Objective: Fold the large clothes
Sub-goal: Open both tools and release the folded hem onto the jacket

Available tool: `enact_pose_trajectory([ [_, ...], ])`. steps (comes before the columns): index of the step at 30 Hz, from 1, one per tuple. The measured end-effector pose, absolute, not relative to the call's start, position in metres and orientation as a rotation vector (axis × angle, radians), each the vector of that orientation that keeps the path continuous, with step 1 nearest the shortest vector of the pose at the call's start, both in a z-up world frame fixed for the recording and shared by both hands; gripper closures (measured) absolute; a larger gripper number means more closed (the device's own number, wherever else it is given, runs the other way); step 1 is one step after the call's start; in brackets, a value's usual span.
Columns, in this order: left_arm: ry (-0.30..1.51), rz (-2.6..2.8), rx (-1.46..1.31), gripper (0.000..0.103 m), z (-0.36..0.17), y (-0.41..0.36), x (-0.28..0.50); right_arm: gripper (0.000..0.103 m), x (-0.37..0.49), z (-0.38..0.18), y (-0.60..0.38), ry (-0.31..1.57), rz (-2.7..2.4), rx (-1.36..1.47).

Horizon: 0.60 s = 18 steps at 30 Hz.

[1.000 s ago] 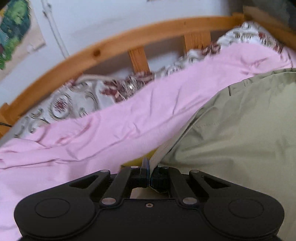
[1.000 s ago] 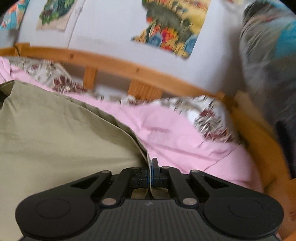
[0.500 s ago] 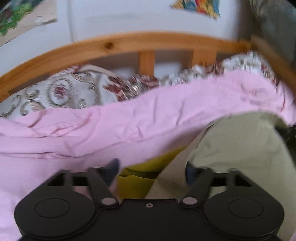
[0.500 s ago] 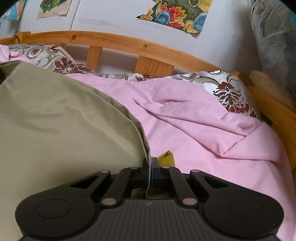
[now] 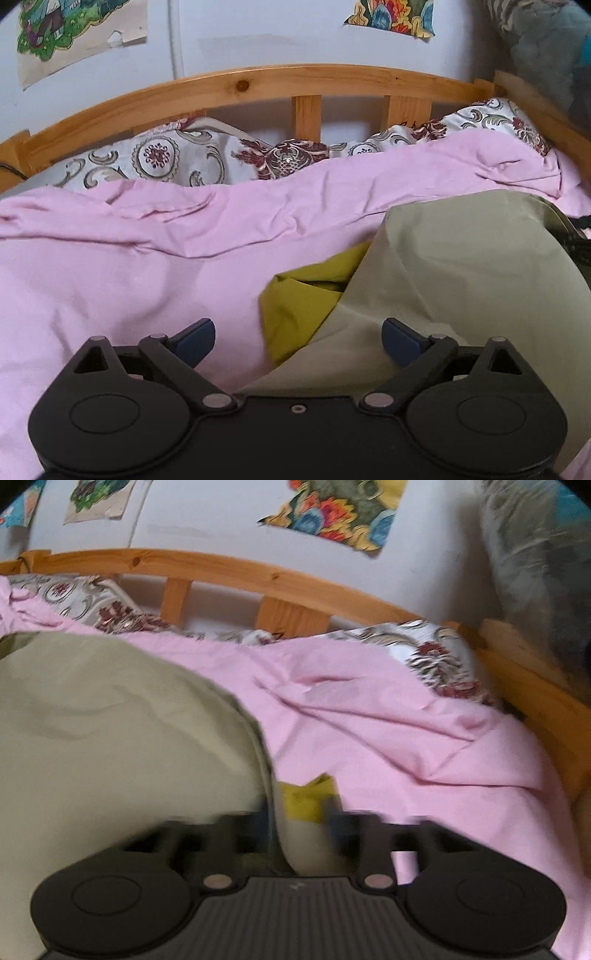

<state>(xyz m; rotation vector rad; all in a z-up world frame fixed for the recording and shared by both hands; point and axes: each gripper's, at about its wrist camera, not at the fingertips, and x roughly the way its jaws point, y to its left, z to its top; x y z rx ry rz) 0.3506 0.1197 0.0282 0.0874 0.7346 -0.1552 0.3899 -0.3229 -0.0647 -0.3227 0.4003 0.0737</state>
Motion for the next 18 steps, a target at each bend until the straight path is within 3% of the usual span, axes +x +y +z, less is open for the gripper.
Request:
enact_pose_trajectory([
  [4, 0.657, -0.213, 0.002, 0.003, 0.038, 0.132, 0.329, 0.016, 0.365, -0.046, -0.337, 0.377, 0.087, -0.327],
  [8, 0.593, -0.19, -0.004, 0.001, 0.044, 0.138, 0.306, 0.002, 0.35, -0.043, -0.341, 0.373, 0.101, -0.346],
  [13, 0.597, -0.18, 0.03, 0.001, 0.04, 0.136, 0.279, 0.001, 0.369, -0.062, -0.343, 0.421, 0.0, -0.323],
  [18, 0.612, -0.231, 0.124, 0.001, 0.025, 0.117, 0.264, 0.0, 0.396, -0.077, -0.383, 0.466, -0.08, -0.012],
])
